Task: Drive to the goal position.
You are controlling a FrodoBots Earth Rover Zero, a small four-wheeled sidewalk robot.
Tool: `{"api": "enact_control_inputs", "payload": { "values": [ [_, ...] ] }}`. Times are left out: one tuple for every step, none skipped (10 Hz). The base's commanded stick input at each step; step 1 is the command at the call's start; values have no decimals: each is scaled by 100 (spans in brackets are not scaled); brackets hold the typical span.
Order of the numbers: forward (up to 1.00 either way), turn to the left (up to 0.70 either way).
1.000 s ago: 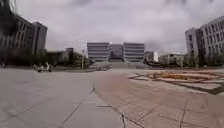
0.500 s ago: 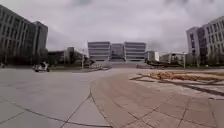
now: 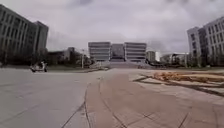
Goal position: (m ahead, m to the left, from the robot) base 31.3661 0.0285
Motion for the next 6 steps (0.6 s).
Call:
{"api": "enact_control_inputs", "payload": {
  "values": [
    [100,0],
    [100,0],
    [100,0],
    [100,0],
    [100,0],
    [100,0]
  ]
}}
